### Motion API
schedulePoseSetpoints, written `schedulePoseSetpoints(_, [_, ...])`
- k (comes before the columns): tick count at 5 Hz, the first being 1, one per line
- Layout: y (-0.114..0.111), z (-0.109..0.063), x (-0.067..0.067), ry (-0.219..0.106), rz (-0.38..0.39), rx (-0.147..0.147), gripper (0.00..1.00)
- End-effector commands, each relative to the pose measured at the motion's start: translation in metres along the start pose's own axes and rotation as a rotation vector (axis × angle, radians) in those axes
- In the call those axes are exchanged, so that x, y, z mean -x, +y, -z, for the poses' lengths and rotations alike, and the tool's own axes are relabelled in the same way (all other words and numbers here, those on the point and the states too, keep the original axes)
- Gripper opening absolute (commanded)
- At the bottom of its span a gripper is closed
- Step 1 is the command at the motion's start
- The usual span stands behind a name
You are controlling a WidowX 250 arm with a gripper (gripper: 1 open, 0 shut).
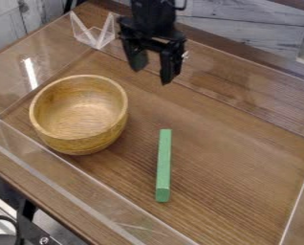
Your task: Put the green block in the brown bowl
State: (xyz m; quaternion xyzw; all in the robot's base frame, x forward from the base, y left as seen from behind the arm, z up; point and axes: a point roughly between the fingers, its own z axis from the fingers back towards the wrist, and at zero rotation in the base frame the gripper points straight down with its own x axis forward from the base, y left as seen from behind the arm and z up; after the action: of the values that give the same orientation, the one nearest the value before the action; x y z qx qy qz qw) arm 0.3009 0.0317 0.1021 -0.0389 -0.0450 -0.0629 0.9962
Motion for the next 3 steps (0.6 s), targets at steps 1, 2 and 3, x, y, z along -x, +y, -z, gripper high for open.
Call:
schedulePoseSetpoints(1, [-0.005,-0.013,-0.013,-0.056,-0.011,-0.011,1.0])
schedulePoseSetpoints(2, [0.006,-0.008,-0.013,-0.063,-0.03,-0.014,1.0])
schedulePoseSetpoints(3, [0.016,-0.002,-0.013,-0.069,-0.047,-0.018,1.0])
